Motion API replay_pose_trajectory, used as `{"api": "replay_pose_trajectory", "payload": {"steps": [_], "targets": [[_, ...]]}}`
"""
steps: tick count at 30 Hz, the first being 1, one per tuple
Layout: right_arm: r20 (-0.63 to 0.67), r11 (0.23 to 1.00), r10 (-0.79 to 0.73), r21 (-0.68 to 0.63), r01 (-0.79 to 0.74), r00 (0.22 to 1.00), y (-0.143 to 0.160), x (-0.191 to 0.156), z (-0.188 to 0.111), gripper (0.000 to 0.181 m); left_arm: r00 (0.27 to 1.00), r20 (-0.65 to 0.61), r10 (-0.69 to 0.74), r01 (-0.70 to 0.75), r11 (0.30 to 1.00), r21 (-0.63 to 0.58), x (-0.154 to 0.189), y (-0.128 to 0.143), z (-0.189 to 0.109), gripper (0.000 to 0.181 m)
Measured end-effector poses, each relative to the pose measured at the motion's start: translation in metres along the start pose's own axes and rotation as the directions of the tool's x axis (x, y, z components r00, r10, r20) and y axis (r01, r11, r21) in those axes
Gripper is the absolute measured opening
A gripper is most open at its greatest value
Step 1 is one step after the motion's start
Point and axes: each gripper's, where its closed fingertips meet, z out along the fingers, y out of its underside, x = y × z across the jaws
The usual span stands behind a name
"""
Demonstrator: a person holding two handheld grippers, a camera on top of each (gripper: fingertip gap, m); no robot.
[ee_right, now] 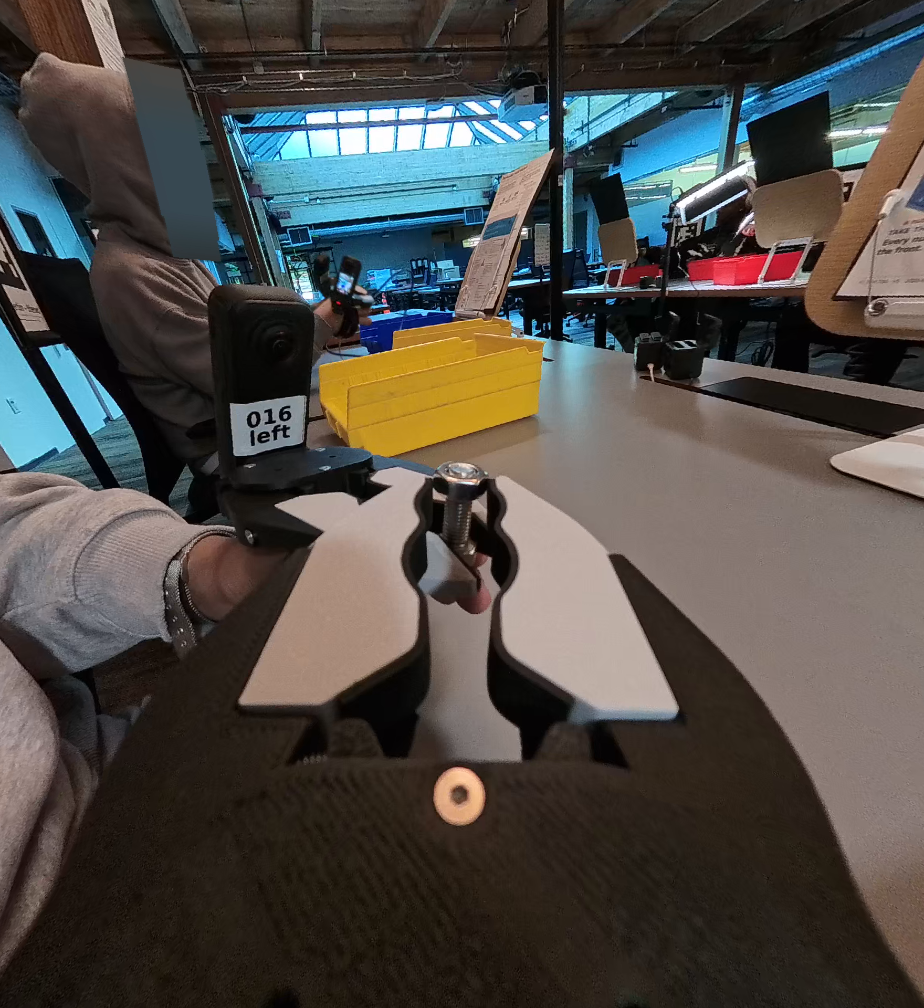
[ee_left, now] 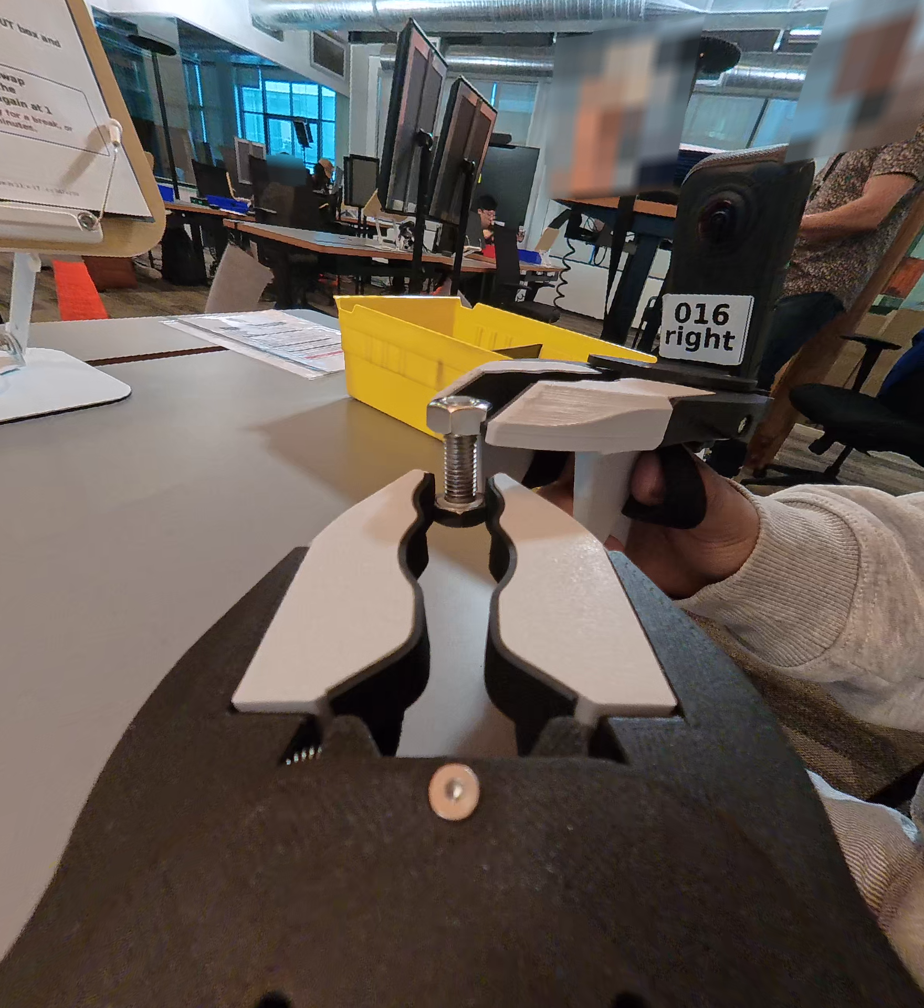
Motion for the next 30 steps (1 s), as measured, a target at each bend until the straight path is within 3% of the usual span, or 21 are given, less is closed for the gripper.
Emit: {"api": "replay_pose_trajectory", "payload": {"steps": [22, 25, 30], "targets": [[-0.04, 0.998, 0.056, 0.025, -0.055, 0.998, -0.002, 0.014, -0.006, 0.014, 1.0, 0.004, -0.016, 0.016, 0.999, 0.033, -0.003, -0.006, -0.002, 0.018], [0.017, 0.996, 0.066, 0.061, -0.066, 0.998, -0.01, 0.004, -0.006, 0.024, 1.0, 0.003, -0.018, 0.018, 0.999, 0.031, -0.003, -0.005, -0.002, 0.018], [0.005, 1.0, -0.006, 0.009, 0.006, 1.0, -0.002, -0.002, 0.0, 0.025, 1.0, -0.004, -0.009, 0.009, 1.0, 0.025, -0.001, -0.004, -0.001, 0.018]]}}
